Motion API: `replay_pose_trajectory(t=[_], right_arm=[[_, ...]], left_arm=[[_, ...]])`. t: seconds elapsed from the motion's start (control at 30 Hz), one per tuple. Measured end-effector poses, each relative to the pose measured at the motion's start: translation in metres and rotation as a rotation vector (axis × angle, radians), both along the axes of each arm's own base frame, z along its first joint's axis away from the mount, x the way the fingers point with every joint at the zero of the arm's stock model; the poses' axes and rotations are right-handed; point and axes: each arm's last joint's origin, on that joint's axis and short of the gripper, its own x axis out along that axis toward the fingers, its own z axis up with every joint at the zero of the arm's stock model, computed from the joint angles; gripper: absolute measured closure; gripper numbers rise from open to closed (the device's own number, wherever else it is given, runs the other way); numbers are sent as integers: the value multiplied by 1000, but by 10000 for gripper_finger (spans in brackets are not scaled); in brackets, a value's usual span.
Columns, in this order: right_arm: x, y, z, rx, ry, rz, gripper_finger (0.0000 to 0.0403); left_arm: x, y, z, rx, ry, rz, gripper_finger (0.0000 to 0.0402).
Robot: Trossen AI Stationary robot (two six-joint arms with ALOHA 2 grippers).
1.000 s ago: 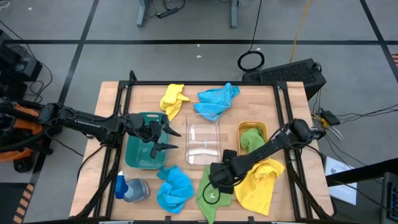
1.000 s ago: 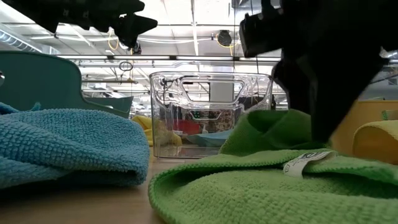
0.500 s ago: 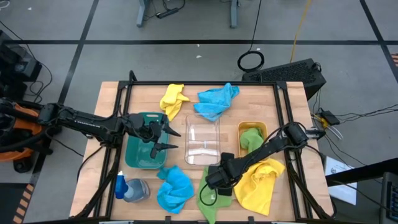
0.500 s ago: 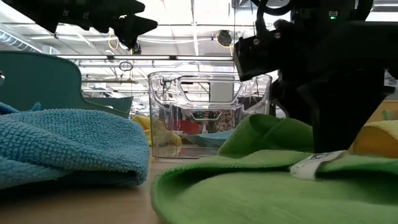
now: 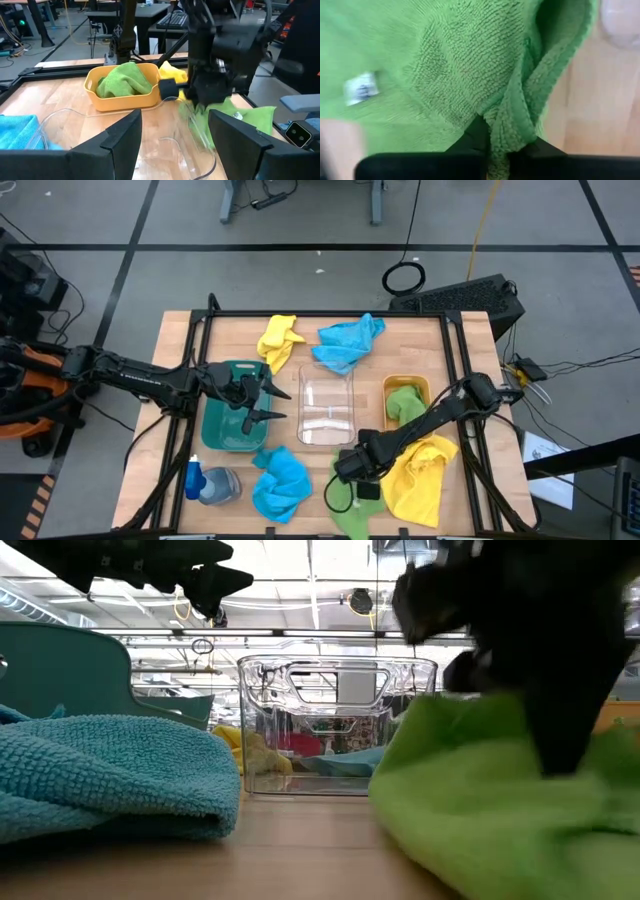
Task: Sort microfiber towel by color & place in baskets
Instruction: Put the green microfiber towel into the yellow bin
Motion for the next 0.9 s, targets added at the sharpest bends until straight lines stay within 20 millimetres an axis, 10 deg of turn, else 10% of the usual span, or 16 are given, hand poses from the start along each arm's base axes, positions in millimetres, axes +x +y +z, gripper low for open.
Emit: replay_pose_trajectory(t=[0.53,0.9], right_arm=[[-51,-24,141,-224,-587,-78,381],[-45,-28,179,-626,-942,-27,380]], left_arm=[[0,-10,9,45,-106,-53,167],[7,-36,14,205,-292,-118,167]])
